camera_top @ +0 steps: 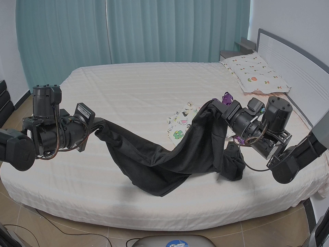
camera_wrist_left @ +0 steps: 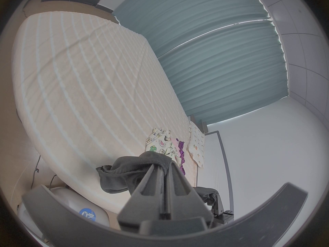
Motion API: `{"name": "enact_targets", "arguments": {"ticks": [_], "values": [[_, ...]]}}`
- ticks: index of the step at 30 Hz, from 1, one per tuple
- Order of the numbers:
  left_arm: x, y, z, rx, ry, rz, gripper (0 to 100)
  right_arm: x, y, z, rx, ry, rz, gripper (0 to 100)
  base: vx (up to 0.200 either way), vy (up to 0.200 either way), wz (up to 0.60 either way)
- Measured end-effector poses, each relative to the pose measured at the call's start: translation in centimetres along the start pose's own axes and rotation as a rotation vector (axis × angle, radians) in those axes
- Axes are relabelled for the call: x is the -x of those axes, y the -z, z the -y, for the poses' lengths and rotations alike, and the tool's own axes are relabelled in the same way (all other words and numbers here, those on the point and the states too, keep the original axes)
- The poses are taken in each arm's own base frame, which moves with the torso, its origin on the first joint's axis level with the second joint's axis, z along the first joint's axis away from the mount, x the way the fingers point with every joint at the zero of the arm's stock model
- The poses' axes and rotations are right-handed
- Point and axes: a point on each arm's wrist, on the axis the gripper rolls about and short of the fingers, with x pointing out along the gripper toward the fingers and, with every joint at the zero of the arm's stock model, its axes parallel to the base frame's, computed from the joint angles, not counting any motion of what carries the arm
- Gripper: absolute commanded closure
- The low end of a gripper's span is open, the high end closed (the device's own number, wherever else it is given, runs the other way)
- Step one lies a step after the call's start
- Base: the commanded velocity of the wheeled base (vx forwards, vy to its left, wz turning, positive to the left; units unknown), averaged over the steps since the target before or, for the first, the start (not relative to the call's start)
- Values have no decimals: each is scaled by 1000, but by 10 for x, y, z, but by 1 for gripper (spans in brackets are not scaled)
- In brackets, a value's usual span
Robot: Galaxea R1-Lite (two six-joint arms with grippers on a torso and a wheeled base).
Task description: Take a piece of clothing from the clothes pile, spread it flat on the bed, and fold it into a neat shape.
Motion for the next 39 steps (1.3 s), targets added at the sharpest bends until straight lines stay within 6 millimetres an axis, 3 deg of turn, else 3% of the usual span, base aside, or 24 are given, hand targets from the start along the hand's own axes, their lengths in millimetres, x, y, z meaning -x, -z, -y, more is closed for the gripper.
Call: {"name": "enact_targets", "arguments": {"ticks": [30, 39], "values": [[7, -1, 3, -4, 18, 3, 100, 1, 5, -5, -1, -14, -13, 100, 0, 200, 0], [6, -1, 3, -5, 17, -2, 100, 3, 11, -4, 0, -9, -33, 100, 0, 0, 0]]}}
